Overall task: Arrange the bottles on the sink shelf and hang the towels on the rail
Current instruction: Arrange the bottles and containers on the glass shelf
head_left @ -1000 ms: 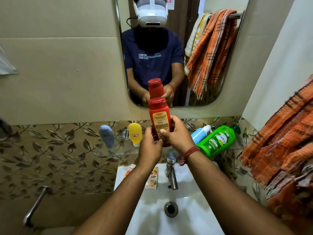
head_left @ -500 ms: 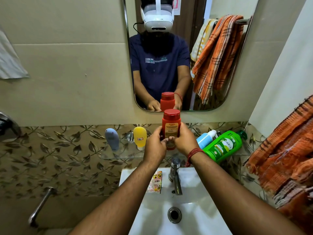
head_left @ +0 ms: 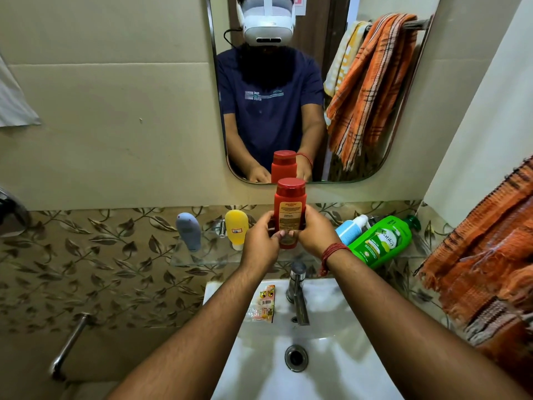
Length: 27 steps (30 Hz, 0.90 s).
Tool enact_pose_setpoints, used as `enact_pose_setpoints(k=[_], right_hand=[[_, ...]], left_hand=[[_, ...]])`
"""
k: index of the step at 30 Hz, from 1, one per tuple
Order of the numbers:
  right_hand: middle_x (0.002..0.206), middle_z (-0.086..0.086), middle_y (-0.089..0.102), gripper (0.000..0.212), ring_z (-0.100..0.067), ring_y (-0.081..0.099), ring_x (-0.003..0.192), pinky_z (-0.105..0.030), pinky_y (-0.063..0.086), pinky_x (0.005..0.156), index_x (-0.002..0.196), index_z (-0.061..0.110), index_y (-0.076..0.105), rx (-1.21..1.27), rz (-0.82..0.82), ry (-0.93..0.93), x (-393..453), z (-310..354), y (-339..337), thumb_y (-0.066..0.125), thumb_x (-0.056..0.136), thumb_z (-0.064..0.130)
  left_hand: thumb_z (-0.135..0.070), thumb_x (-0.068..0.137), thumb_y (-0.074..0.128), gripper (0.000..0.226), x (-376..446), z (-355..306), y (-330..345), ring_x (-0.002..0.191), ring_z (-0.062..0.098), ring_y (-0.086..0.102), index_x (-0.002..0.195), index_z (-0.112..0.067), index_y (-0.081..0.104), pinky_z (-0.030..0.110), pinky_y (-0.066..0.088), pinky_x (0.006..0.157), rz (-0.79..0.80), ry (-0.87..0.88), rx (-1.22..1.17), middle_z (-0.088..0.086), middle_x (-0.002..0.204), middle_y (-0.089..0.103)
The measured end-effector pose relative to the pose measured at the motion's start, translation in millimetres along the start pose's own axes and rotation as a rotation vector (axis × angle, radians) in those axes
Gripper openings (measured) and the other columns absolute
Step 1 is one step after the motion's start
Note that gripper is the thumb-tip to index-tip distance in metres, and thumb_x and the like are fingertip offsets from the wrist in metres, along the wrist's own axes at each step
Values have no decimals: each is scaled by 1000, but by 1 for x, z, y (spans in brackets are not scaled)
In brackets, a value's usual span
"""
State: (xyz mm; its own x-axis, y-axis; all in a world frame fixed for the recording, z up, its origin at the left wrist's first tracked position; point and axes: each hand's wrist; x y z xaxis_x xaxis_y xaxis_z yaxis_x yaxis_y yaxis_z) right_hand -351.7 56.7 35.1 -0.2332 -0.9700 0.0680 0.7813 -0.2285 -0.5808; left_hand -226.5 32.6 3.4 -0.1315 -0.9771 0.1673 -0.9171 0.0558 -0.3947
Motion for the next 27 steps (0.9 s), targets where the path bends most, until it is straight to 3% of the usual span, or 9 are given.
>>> enact_pose_setpoints(k=[11, 15, 18, 21, 24, 27], right_hand=[[125, -3, 66, 51, -22, 61, 118, -33, 47, 95, 130, 18, 52, -71, 47, -19, -1, 3, -8, 75, 85, 12], [125, -5, 66, 47, -22, 62, 117, -37, 50, 97, 126, 17, 50, -122, 41, -40, -1, 5, -21, 74, 86, 13], [123, -7, 65, 43, -24, 61, 114, -43, 52, 97, 123, 16, 51, -214, -53, -62, -3, -1, -33, 74, 87, 21], [123, -8, 65, 38, -25, 61, 113, -43, 52, 96, 121, 15, 54, -267, -175, -87, -8, -14, -47, 72, 89, 21], [112, -8, 68, 28, -24, 63, 103, -36, 52, 87, 114, 13, 58, -277, -295, -121, -16, -25, -58, 70, 89, 17], [106, -12, 67, 24, -29, 62, 99, -37, 50, 83, 110, 9, 60, -305, -354, -137, -24, -32, -63, 67, 88, 9]], left_hand=[[-8, 92, 69, 45, 0, 2, -2, 113, 11, 63, 134, -20, 55, 36, 52, 101, 23, -19, -13, -5, 122, 69], [-14, 95, 66, 46, -15, -2, -8, 105, 6, 62, 137, -19, 47, 21, 51, 87, -41, -17, -53, -9, 116, 61], [-21, 98, 62, 33, -45, 2, -12, 97, -1, 58, 128, -23, 50, 16, 47, 75, -142, 44, -33, -8, 113, 59], [-22, 98, 61, 22, -69, 3, -5, 101, 6, 60, 118, -25, 55, 23, 51, 82, 0, 155, 45, -8, 113, 58], [-25, 99, 60, 29, -70, -9, 13, 114, 8, 55, 127, -22, 53, 27, 49, 94, 191, 244, 152, -7, 124, 54], [-28, 100, 56, 38, -55, -29, 35, 120, 13, 51, 136, -21, 47, 33, 49, 96, 253, 289, 298, -3, 134, 51]])
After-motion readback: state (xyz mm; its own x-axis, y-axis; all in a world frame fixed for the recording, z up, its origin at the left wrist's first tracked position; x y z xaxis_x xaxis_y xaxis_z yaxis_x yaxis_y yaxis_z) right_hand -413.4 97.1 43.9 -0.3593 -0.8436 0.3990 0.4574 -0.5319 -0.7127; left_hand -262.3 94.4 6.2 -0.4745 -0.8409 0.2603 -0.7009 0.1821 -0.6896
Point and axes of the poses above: each hand's wrist, its own x-axis towards the middle knuckle, its own y-axis out of the palm, z = x × y
